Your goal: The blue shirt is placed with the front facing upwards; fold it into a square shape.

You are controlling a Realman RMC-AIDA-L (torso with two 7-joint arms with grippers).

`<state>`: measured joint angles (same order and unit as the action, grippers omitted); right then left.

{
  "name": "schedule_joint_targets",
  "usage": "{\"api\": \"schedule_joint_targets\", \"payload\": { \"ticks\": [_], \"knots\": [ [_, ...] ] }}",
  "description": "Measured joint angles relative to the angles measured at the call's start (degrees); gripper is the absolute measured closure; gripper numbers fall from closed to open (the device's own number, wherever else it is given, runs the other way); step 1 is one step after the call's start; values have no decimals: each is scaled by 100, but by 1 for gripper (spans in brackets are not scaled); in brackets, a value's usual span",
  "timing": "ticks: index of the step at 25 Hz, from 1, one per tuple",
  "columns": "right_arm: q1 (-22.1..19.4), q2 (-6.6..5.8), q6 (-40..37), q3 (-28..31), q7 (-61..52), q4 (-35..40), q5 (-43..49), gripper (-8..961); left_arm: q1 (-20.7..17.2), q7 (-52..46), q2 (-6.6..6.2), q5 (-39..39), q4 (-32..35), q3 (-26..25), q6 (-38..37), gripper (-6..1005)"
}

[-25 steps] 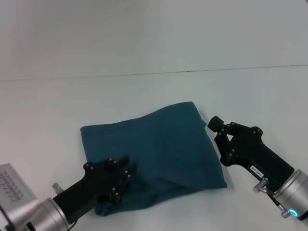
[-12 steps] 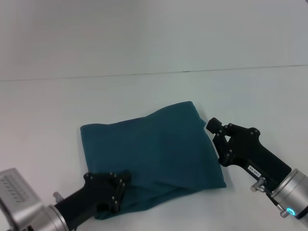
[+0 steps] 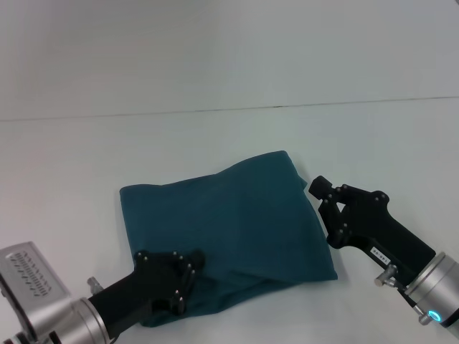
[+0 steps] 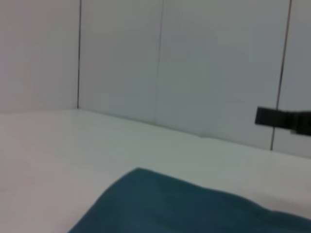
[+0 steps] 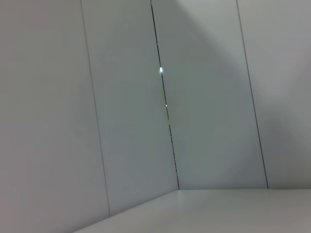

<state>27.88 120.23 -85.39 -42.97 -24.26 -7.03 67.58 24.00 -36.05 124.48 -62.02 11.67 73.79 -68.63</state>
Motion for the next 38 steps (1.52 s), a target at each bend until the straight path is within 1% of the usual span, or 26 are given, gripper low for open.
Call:
{"api": "schedule_joint_targets", "payload": {
  "ticks": [8, 12, 15, 19, 21, 22, 24, 26, 29, 31, 34, 37, 38],
  "knots": [
    [48, 8, 205, 0, -6, 0, 14, 938, 59, -231, 13, -3, 1, 95, 510, 953],
    [56, 9, 275, 0, 16, 0, 15, 935, 58, -245, 13, -3, 13, 109, 553, 941],
    [21, 9, 214, 27, 21, 2, 6, 932, -39, -75, 3, 7, 84, 64, 135, 933],
    [-79, -2, -117, 192, 12, 100, 3, 929, -259, 397, -4, 55, 203, -386, -859, 921],
    [-161, -8, -354, 342, -65, 271, -10, 927, -296, 244, -38, 53, 300, -675, -1223, 915],
    [-195, -15, -452, 447, -175, 364, -48, 927, -308, -64, -70, 32, 454, -908, -1378, 912],
    [-229, -48, -577, 604, -550, 591, -124, 925, -321, -309, -89, 10, 632, -1046, -1410, 906],
    [-237, -103, -565, 617, -1326, 1025, -106, 923, -360, -719, -122, -60, 1027, -1132, -1235, 900],
    [-231, -161, -206, 416, -3065, 2247, 430, 921, -434, -1679, -212, -641, 1821, -1216, -829, 891],
    [-219, -172, 23, 242, -3999, 3092, 1039, 902, -449, -2433, -261, -1224, 2346, -1359, -703, 885],
    [-151, -177, 110, 12, -5452, 4473, 2351, 848, -448, -3156, -306, -1924, 2864, -1502, -685, 876],
    [-57, -171, -105, -288, -6586, 5667, 3523, 794, -461, -3780, -321, -2579, 3355, -1517, -672, 652],
    [-33, -152, -227, -392, -6899, 6045, 3932, 776, -463, -3926, -319, -2754, 3476, -1519, -669, 604]
  ]
}}
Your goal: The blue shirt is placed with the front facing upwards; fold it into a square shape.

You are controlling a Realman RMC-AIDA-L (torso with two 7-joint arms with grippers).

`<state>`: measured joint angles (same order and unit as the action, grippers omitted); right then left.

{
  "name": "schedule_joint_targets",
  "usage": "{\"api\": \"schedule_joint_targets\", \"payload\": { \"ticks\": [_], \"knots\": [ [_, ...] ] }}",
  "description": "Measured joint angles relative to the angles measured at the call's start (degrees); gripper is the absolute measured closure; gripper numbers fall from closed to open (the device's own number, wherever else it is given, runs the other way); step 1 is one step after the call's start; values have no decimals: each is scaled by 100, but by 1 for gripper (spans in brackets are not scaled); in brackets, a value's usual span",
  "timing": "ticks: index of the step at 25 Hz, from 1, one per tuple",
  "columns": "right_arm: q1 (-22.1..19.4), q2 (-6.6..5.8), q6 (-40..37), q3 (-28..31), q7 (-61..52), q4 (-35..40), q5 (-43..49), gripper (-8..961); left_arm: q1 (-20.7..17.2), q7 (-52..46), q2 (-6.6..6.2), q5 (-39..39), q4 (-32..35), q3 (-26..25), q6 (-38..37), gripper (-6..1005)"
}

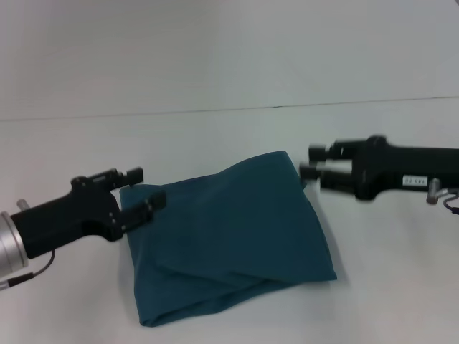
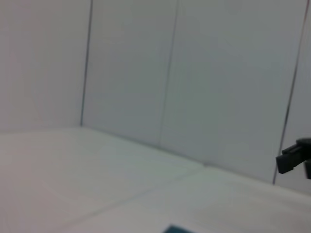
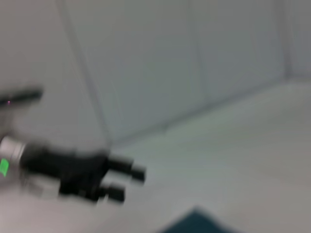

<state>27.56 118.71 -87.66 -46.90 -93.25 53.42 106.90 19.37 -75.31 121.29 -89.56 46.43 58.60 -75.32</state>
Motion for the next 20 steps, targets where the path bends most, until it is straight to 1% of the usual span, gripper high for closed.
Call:
{"api": "schedule_joint_targets", "payload": {
  "ticks": [3, 6, 10, 11, 17, 20],
  "knots": [
    [39, 64, -298, -317, -574, 897, 908, 722, -1, -512, 29, -665, 383, 3, -34, 459],
    [54, 82, -427, -707, -1005, 1365, 1458, 481, 19, -951, 58, -1201, 717, 52, -190, 334],
    [16, 105, -408, -1015, -1114, 1500, 1634, 279, 40, -1100, 146, -1544, 927, 36, -314, 181],
    [9, 107, -383, -1055, -1111, 1504, 1647, 228, 50, -1108, 155, -1587, 940, 39, -324, 169],
    [-17, 115, -261, -1202, -1100, 1508, 1667, 15, 152, -1137, 239, -1834, 943, 22, -324, 96],
    [-24, 118, -243, -1235, -1094, 1528, 1666, 19, 153, -1175, 255, -1842, 973, 20, -335, 59]
  ]
}}
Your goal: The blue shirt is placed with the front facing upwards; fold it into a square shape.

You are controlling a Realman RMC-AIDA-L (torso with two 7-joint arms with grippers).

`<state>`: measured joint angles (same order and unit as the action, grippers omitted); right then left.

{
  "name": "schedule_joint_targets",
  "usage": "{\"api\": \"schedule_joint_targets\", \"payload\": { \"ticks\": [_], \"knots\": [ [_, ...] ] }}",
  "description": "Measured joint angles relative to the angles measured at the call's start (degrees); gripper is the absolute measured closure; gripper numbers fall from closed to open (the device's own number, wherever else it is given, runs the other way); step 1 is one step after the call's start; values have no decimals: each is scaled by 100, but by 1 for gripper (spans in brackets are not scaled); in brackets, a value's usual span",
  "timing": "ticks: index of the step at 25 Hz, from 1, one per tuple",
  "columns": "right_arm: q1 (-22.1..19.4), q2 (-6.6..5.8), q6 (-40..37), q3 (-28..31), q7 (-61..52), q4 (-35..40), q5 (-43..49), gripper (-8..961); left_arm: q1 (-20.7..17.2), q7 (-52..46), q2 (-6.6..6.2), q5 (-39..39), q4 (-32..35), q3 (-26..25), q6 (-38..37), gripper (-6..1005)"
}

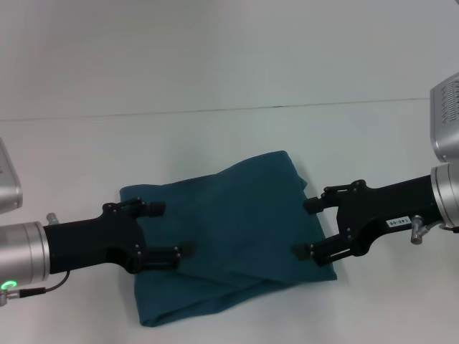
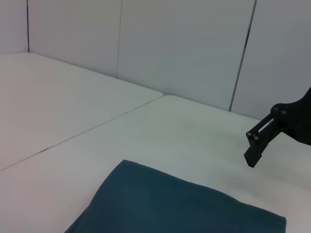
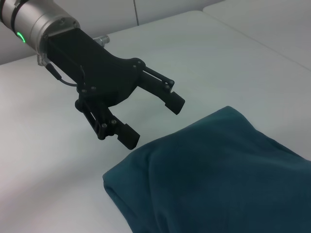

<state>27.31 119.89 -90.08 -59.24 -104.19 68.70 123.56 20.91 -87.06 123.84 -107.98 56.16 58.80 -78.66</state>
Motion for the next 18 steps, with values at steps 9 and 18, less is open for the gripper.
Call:
{"api": "schedule_joint_targets", "payload": {
  "ticks": [9, 18],
  "knots": [
    [-15, 9, 156, -17, 68, -10, -1, 22, 1, -36, 2, -6, 14, 2, 32, 47],
    [-15, 12, 167, -39, 68, -15, -18, 23, 1, -39, 1, -12, 18, -1, 41, 47]
  ]
}}
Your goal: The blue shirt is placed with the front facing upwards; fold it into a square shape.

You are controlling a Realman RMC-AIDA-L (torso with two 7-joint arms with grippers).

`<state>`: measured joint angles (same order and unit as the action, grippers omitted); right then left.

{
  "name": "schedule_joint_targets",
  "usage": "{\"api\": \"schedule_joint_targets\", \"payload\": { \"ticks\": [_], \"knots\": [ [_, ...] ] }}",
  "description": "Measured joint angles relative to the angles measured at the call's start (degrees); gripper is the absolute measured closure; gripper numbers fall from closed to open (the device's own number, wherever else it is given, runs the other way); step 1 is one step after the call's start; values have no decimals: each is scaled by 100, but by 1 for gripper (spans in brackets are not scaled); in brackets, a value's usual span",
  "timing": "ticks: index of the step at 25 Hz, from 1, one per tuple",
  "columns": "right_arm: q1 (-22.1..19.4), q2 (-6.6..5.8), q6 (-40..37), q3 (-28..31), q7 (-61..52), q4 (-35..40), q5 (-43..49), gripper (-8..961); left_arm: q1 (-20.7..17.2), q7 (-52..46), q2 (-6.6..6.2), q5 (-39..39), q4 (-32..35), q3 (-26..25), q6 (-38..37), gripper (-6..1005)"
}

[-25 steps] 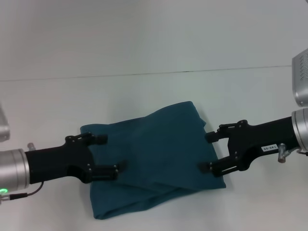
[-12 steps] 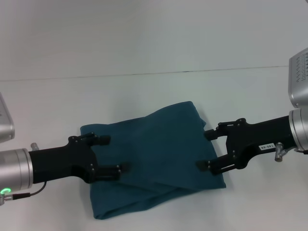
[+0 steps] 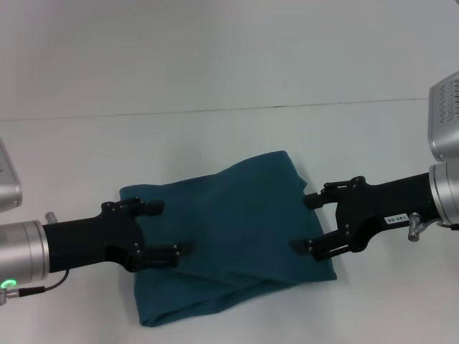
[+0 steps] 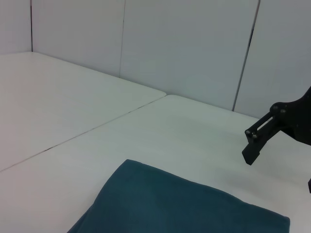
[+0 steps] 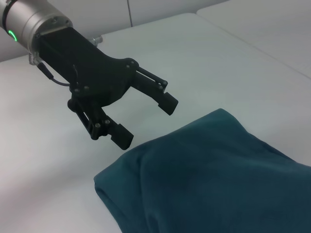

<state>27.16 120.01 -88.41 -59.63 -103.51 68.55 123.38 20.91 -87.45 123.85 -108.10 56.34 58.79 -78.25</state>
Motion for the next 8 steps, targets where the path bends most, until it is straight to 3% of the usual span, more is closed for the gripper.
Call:
{"api": "schedule_joint_targets", "payload": {
  "ticks": [8],
  "knots": [
    [-7, 4, 4, -14, 32, -1, -55, 23, 0, 1, -2, -1, 0, 8, 4, 47]
  ]
}}
